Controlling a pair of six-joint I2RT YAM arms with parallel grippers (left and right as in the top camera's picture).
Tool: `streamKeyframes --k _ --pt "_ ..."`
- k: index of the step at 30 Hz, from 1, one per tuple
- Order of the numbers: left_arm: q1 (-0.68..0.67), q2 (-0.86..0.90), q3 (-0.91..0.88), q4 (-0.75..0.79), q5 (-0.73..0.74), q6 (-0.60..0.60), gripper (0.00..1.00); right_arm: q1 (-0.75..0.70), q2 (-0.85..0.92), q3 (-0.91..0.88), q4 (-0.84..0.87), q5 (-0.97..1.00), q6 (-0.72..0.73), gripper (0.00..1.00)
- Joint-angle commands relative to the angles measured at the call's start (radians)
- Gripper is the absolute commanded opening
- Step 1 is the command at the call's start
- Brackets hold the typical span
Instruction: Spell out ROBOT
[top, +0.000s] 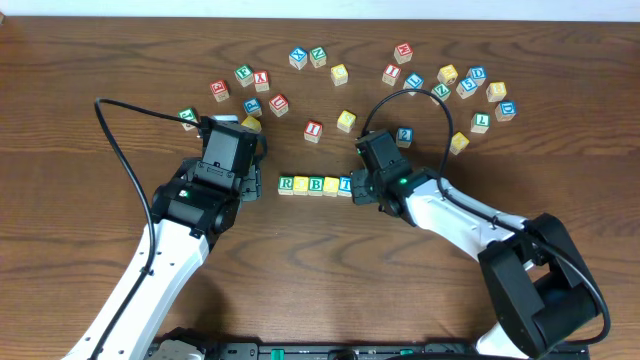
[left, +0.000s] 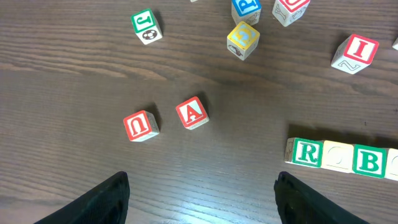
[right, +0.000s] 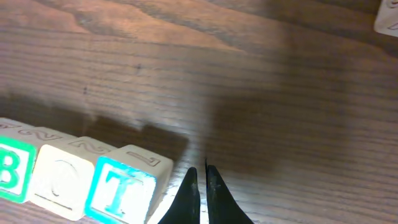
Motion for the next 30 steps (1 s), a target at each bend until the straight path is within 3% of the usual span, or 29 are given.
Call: streamKeyframes --k 1,30 --pt "0.006 -0.002 0.002 -0.002 -0.014 -0.005 0.73 0.026 0.007 -0.001 0.003 0.002 0.013 0.01" --pt "0.006 0.009 0.002 0.013 -0.014 -0.005 0.74 0.043 0.007 -0.001 0.015 0.001 0.013 0.01"
